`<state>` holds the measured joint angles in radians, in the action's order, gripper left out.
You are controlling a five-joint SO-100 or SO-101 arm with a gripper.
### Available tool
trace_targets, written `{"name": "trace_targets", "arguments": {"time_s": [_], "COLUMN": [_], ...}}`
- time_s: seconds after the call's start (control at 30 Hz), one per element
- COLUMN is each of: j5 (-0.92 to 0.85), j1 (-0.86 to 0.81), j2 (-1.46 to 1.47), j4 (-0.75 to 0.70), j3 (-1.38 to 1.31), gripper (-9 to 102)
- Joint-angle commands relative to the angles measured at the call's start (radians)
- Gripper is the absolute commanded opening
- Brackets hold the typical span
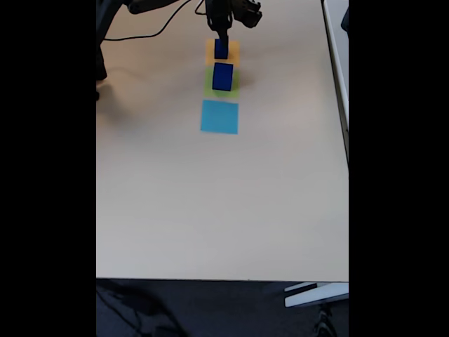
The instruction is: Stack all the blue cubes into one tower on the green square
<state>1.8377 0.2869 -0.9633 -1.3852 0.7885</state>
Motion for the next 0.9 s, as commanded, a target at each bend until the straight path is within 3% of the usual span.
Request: {"name": "trace_targets", "arguments": {"time_s": [0.0, 0.87], "j5": [-0.005, 0.000], "j1": [-0.009, -0.015], "j2": [-0.087, -0.089], "j4": [-0.003, 0.006], "j3": [-0.003, 0.015], "gripper": [17, 13]}}
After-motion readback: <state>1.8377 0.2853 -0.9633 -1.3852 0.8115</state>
